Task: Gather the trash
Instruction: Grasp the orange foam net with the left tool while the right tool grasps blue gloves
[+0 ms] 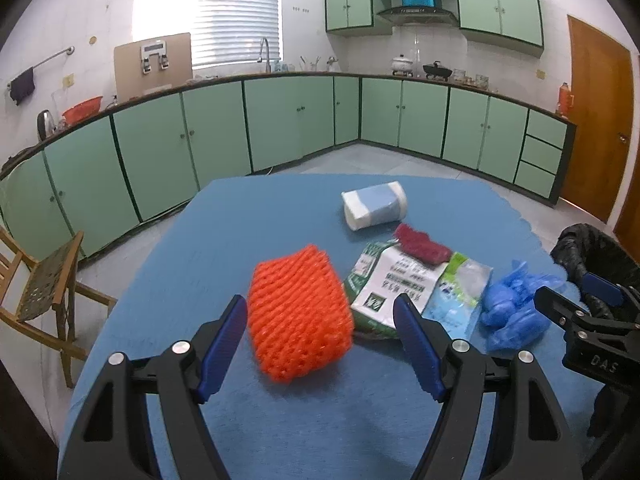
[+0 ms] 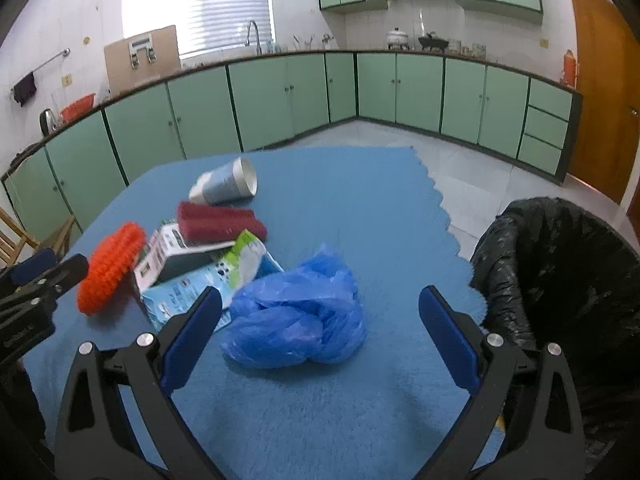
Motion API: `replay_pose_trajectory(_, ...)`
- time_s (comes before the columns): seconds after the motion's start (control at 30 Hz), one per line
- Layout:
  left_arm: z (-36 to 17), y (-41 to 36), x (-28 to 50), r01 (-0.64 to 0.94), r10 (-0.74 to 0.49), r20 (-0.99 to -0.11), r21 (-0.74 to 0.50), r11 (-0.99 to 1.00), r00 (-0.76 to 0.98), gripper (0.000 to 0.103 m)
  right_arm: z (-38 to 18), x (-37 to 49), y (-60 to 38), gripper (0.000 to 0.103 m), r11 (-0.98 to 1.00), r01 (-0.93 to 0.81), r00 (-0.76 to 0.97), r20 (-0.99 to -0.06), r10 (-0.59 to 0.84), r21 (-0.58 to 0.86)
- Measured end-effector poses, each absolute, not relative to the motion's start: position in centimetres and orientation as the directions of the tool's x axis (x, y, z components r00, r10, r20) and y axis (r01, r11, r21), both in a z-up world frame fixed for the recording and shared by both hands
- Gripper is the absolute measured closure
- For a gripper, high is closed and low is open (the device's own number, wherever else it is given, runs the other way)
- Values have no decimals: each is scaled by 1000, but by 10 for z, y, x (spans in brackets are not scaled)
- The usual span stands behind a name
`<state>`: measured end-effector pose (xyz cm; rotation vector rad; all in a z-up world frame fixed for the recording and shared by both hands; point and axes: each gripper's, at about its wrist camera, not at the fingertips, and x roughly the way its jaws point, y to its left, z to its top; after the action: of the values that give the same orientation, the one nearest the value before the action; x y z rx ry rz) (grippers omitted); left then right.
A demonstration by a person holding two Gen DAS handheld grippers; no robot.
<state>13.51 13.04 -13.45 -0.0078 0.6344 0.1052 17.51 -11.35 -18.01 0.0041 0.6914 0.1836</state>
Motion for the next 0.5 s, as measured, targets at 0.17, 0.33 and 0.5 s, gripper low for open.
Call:
replay_pose_trajectory(0.17, -144, 136, 142, -116, 111, -611, 32, 993, 783, 29, -189, 181, -114, 20, 981, -175, 723, -665, 186, 84)
replay_pose_trajectory(0.33, -156, 141, 152, -127, 118, -638, 31, 991, 761, 29, -195, 183, -113, 35, 973, -202, 692, -687, 221, 110)
replay_pose_trajectory(0.5, -169, 144, 165, -127, 97, -684, 7, 992, 723, 29, -199, 184, -107, 58, 961, -251, 665, -700, 260, 118)
